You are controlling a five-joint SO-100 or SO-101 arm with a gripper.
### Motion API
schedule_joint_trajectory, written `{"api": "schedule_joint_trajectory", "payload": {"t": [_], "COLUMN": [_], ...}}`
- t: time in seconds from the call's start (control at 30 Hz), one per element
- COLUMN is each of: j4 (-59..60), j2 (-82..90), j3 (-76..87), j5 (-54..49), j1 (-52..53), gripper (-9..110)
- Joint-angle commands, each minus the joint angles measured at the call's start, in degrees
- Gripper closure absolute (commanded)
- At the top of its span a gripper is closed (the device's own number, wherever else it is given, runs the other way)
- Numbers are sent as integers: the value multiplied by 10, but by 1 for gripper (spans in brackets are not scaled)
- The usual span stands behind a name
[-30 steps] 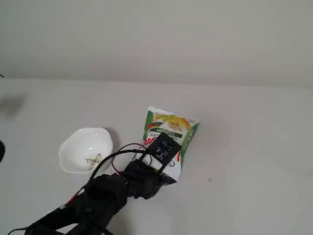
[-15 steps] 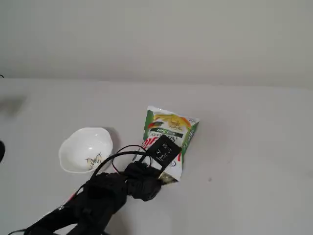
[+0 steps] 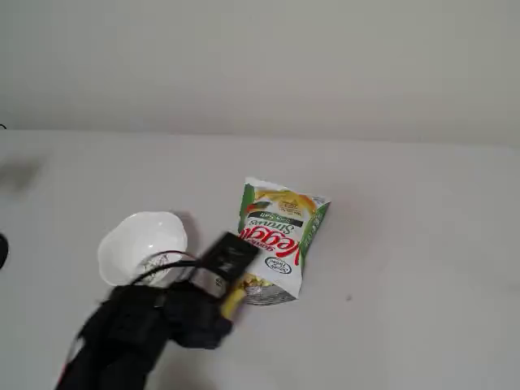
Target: Pick up veggie straw from inside of open veggie straw packet and place it inside the bowl on the left side of the veggie straw packet
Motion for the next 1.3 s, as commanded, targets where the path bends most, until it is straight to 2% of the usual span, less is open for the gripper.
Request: {"api": "schedule_joint_trajectory", "payload": {"t": [0.0,0.13,0.43,0.53,0.6,0.67,0.87,0.93,1.1,1.2,1.27], "j4": [20,-12,-27,-31,-31,-23,55,76,101,100,98], "j2": [53,-41,-355,-414,-431,-434,-368,-316,-137,-23,47], "j3": [-77,-166,-445,-490,-496,-496,-483,-465,-360,-278,-228], "j5": [59,94,121,133,137,140,140,140,142,183,240], "j1": [-115,-163,-163,-156,-153,-151,-146,-147,-150,-127,-98], "gripper": [101,101,101,95,85,81,83,88,90,101,101]}}
